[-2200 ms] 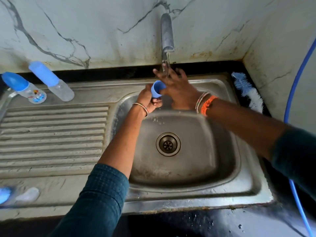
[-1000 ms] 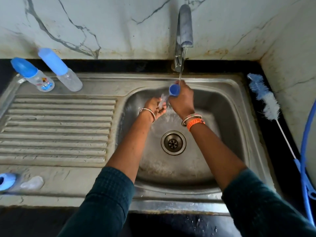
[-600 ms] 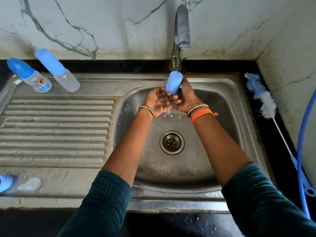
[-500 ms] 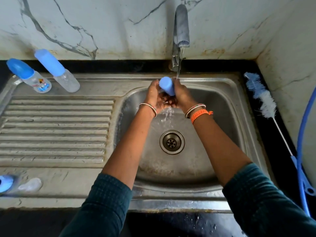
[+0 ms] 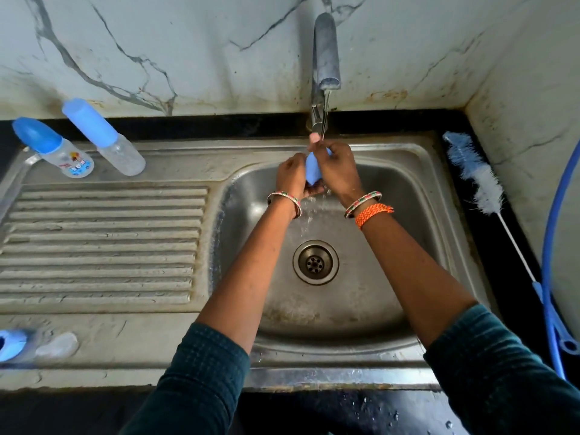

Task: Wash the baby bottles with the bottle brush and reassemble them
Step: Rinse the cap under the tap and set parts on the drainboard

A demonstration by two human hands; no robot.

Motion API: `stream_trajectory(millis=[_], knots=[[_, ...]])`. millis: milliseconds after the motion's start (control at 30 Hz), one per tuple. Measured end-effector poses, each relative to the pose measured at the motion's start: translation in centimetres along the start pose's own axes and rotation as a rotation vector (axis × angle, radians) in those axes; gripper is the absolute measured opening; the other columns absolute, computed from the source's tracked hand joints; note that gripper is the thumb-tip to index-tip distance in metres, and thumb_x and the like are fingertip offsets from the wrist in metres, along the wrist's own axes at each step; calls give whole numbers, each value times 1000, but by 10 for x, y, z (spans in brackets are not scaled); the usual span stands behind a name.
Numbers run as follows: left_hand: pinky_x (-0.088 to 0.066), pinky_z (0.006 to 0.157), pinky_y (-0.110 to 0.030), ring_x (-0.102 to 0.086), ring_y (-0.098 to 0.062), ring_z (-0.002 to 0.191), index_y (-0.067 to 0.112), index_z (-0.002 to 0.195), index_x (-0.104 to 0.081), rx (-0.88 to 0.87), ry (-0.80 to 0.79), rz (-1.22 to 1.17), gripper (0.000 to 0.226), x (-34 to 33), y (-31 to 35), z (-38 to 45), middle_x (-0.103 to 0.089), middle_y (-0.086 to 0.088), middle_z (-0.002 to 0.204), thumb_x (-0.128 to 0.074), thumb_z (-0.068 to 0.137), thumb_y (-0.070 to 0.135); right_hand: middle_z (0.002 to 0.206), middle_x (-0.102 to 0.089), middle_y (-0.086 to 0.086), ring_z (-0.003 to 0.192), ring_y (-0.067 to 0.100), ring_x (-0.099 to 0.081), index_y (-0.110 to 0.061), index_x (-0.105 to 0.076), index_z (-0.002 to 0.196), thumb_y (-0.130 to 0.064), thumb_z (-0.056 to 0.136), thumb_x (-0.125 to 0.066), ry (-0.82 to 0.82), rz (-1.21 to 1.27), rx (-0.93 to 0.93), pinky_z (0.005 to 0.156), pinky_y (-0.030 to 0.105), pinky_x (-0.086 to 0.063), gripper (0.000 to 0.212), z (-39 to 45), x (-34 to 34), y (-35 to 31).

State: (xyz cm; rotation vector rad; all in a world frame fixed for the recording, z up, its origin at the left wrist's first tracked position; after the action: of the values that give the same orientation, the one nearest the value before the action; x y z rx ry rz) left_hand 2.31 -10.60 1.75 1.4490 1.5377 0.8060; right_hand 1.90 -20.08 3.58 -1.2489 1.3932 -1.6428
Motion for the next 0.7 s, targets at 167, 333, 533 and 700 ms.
stream_trajectory(millis=[167,333,533,700], knots=[[-13,28,-8,-25,-6,23,9,65,-43,298,-146,-135,48,2,-4,-3,-40,0,37,-23,97,38,55,-47,3,48,7,-42,-2,-53,59,-24,92,-64,-162,127,34,50,23,-37,41,-9,-5,-12],[-38,54,-33,-59,-34,64,2,78,-62,-333,360,454,41,4,28,-16,-64,-19,67,-41,97,32,68,-63,9,67,21,-59,-11,-58,60,-49,89,-56,142,-46,-289,66,33,-48,48,-3,6,-6],[-34,51,-24,-48,-17,57,3,93,-54,-845,318,530,41,8,34,-26,-53,-1,69,-54,85,42,82,-68,7,69,19,-66,-16,-62,82,-50,97,-40,-88,262,-483,58,27,-53,43,-10,2,-10],[-41,63,-27,-55,-20,73,3,90,-56,-873,276,558,40,3,38,-21,-59,-3,81,-79,68,28,82,-66,7,69,16,-63,-8,-61,102,-23,102,-42,-153,578,-615,48,22,-53,24,-13,-5,8]])
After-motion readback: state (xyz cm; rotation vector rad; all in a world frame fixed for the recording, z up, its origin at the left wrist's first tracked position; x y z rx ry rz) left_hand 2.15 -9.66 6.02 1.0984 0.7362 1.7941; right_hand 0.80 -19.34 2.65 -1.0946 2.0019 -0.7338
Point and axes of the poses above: each hand's wrist, its own z-axis towards the middle knuckle, its own x-axis out of the back of the hand, y = z × x, the point moved 5 cm from there along z, towards the middle knuckle
